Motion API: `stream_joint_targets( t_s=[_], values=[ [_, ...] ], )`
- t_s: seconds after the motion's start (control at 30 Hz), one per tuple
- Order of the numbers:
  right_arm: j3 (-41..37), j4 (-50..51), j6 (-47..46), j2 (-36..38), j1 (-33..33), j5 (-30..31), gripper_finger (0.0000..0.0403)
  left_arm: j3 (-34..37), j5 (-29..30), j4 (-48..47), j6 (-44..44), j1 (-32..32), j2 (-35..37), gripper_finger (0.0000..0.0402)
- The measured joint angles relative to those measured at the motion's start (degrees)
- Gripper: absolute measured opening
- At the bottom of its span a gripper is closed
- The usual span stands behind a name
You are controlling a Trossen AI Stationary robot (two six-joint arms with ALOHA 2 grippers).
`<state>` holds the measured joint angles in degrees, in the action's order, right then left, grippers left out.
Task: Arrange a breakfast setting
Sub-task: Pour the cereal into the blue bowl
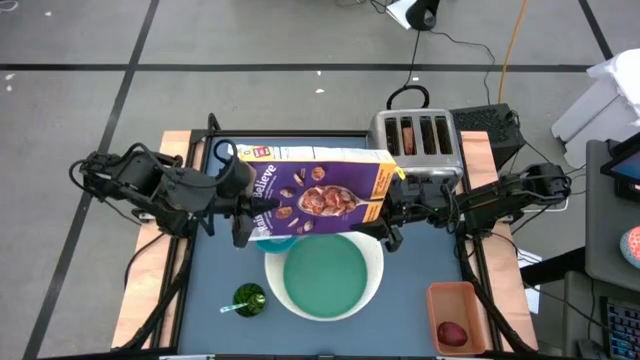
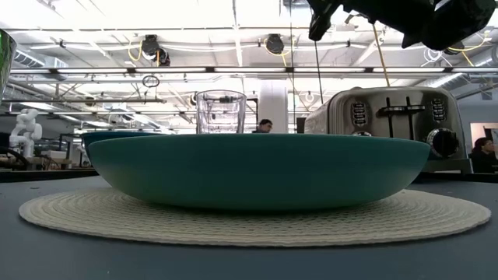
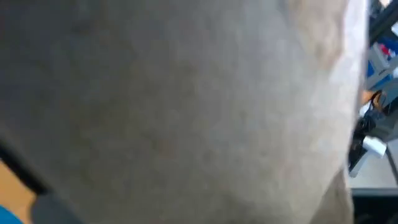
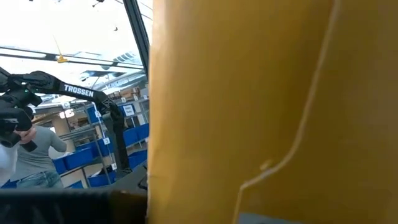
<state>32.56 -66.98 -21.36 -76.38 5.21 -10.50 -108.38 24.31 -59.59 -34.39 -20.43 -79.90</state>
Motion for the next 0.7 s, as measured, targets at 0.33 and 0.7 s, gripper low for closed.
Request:
stream_joint_targets(
  t_s=[0.33, 0.7],
  values=[
    [0.0, 0.49, 2.37, -0.02, -0.09, 0.19, 0.0184, 0.0, -0.52, -0.11, 1.94, -0.15, 0.49, 0.0157],
    [0.0, 8.28, 4.15, 4.77, -1.78, -1.31, 0.0184, 0.04, -1.21, -0.22, 1.51, -2.22, 4.26, 0.0159]
  ],
)
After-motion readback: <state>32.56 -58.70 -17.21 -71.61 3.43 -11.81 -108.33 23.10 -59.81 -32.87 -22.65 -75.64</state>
